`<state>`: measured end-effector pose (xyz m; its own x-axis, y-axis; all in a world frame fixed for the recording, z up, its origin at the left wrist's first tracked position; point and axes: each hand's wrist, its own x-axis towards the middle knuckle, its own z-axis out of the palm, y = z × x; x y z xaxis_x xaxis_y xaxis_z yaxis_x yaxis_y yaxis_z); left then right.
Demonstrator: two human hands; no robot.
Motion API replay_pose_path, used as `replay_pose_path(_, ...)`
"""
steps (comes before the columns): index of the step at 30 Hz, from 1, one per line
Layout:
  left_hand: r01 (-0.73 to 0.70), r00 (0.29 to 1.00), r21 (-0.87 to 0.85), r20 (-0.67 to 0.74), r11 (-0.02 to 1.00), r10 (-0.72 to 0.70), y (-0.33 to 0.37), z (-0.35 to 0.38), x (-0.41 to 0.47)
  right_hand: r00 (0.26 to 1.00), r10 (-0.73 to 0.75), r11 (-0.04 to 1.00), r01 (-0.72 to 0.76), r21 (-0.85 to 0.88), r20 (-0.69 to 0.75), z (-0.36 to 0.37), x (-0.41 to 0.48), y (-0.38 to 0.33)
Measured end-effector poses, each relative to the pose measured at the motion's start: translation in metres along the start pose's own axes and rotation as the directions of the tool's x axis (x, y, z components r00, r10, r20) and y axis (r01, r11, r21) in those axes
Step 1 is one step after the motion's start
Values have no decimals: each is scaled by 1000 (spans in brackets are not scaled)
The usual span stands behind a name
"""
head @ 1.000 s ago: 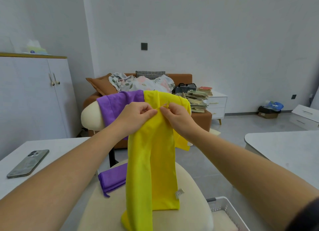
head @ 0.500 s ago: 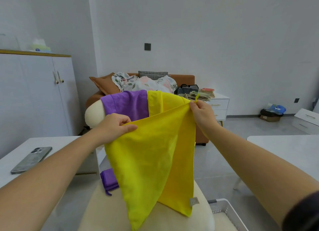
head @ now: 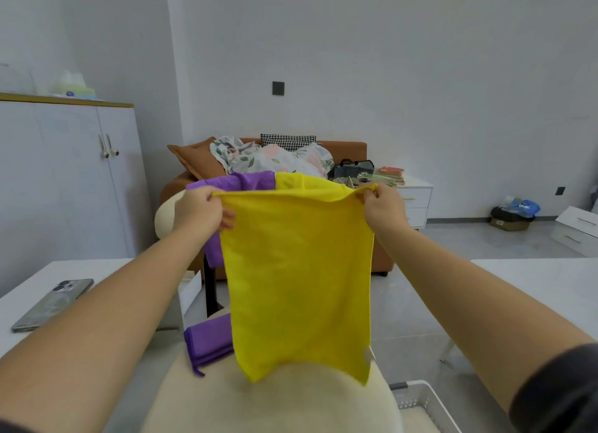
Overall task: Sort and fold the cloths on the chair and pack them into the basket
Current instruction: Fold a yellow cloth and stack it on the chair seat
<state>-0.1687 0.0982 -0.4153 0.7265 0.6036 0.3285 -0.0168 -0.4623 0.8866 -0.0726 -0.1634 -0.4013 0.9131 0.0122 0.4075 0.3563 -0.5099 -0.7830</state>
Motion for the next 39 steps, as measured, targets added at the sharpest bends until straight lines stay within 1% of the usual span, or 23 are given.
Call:
replay_pose_path(1,-38,999,-112,-38,993,34,9,2,3,997,-64,997,66,33,-51,-2,1,-6)
replay_pose_path(2,-97,993,-139,-73,985,88,14,3,7,990,-112,991,118,58,-90,-5,1,-10)
replay_pose_path(3,-147,986,-136,-103,980,134,17,2,9,981,-150,985,159,71,-121,-9,1,-13)
replay_pose_path(5,-200,975,-133,-128,971,183,19,1,10,970,-190,977,201,66,-151,-14,0,-13)
replay_pose_path(7,-213,972,-142,-128,967,196,14,-2,7,968,-189,979,198,45,-164,-17,-2,-7)
replay_pose_path(10,-179,981,-170,-103,969,163,6,-7,-6,971,-139,988,148,38,-193,-21,-11,4)
replay_pose_path(11,-181,981,-143,-101,973,167,3,-9,-12,970,-130,990,139,32,-204,-23,-16,6)
replay_pose_path(14,-228,966,52,-117,972,233,-5,-16,-36,969,-138,987,152,56,-205,-28,-34,14)
replay_pose_path(15,-243,962,76,-113,967,250,-7,-17,-44,970,-139,983,159,90,-200,-31,-41,16)
replay_pose_path(16,-253,961,61,-102,965,258,-8,-19,-50,971,-133,979,160,126,-197,-33,-48,18)
replay_pose_path(17,-256,963,8,-85,967,256,-9,-20,-57,972,-127,975,158,154,-197,-34,-55,20)
replay_pose_path(19,-233,972,-87,-46,969,230,-11,-20,-69,974,-114,970,152,192,-197,-36,-68,25)
replay_pose_path(20,-217,976,-84,-37,973,215,-12,-19,-76,976,-104,969,143,202,-192,-36,-74,27)
replay_pose_path(23,-169,986,-19,-6,986,168,-24,-13,-92,986,-53,977,84,194,-158,-29,-88,42)
replay_pose_path(27,-118,993,85,36,989,115,-48,-3,-113,996,13,991,-3,130,-83,-12,-105,72)
replay_pose_path(30,-34,999,189,43,981,26,-70,11,-131,997,80,995,-80,58,3,2,-117,96)
replay_pose_path(34,72,993,291,66,954,-95,-110,33,-150,969,206,978,-200,-54,136,29,-137,136)
replay_pose_path(36,107,988,322,71,941,-136,-129,42,-155,947,271,961,-255,-108,175,41,-146,156)
replay_pose_path(39,160,982,337,45,928,-185,-152,53,-157,919,332,939,-299,-171,212,50,-153,179)
